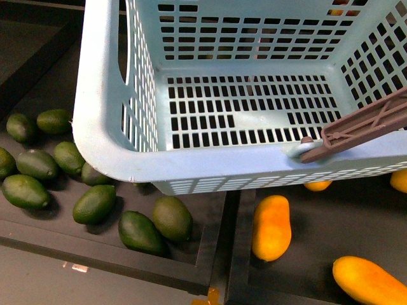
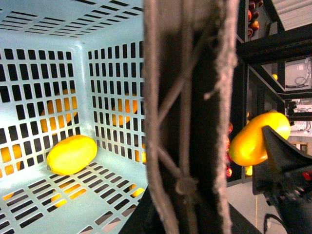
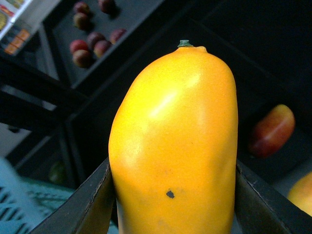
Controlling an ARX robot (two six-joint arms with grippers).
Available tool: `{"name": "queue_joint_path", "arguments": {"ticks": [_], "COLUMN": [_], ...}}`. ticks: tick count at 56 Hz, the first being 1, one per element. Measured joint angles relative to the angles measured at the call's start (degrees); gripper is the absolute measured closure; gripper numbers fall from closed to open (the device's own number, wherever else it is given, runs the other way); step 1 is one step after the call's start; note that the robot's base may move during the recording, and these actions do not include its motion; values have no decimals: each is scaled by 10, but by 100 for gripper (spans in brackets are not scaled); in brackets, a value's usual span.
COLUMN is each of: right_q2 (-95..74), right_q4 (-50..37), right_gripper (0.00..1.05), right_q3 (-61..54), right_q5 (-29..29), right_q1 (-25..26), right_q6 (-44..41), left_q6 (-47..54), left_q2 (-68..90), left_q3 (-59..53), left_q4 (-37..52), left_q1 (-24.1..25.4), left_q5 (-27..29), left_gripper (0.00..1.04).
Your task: Pick lemon and mango into basket
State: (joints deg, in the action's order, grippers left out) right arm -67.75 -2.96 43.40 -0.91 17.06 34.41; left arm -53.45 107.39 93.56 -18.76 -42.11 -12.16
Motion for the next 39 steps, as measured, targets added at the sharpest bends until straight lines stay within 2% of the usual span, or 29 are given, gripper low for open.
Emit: {"name": "queue_joint_path", "arguments": {"ticks": [10,20,26,32,39], "right_q2": [14,-52,-95,-102,-80], "right_q4": [14,3,3,12,18], "right_gripper": [47,47,47,26,9], "right_q3": [8,19,36,45,44], "right_q5": [-73,-145,-187,-206,-229], "right_q1": [-133,-275,-311,-315,-311], "right_q6": [8,6,9,19,20], "left_q6": [0,0,-2,1,0], "left_q2": [0,0,0,0,0], "left_q3": [0,0,0,0,0], "left_q4": [0,0,0,0,0], "left_q1": [0,0,2,2,2], "left_q5": [0,0,2,3,1], "left_gripper": [100,100,100,100,100]}}
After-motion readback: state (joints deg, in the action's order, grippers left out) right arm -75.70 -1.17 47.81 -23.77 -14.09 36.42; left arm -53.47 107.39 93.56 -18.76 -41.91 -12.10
